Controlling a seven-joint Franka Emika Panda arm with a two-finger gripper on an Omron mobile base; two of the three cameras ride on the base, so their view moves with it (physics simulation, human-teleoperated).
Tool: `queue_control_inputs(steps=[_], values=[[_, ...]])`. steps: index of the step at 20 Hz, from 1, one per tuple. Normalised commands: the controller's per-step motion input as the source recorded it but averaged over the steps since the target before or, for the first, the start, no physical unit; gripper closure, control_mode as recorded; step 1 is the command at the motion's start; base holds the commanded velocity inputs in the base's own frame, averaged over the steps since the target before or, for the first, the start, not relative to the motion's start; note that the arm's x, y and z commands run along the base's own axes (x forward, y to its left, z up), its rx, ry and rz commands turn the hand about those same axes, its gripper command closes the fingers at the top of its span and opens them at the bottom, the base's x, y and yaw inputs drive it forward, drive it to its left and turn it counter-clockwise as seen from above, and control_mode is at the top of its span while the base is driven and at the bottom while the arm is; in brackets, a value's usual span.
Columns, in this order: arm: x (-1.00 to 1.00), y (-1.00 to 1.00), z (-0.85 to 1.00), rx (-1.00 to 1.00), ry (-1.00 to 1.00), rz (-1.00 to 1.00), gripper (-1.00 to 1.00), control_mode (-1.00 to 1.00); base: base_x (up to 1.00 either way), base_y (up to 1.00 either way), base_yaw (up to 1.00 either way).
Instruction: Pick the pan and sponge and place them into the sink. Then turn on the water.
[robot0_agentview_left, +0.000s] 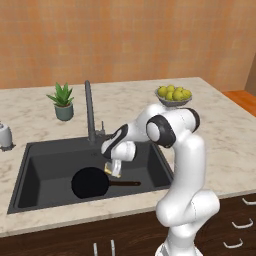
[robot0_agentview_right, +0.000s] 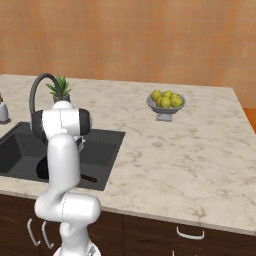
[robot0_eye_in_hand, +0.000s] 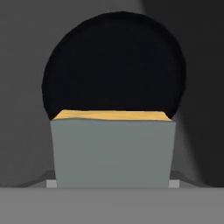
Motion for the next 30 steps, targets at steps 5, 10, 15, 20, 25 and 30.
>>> queue_control_inputs(steps=[5,10,15,20,25,30], values=[[0.4,0.4,-0.01,0.0,-0.02,-0.01,1.0,-1.0,0.0,0.0,0.0],[0.05,0.32,-0.19,0.0,0.0,0.0,1.0,-1.0,0.0,0.0,0.0],[0.0,0.11,-0.36,0.0,0.02,0.0,1.0,-1.0,0.0,0.0,0.0],[0.0,0.14,-0.42,0.0,0.0,0.0,1.0,-1.0,0.0,0.0,0.0],[0.02,0.09,-0.22,0.0,0.0,0.0,1.0,-1.0,0.0,0.0,0.0],[0.02,0.05,0.02,0.0,0.0,0.0,-1.0,-1.0,0.0,0.0,0.0]])
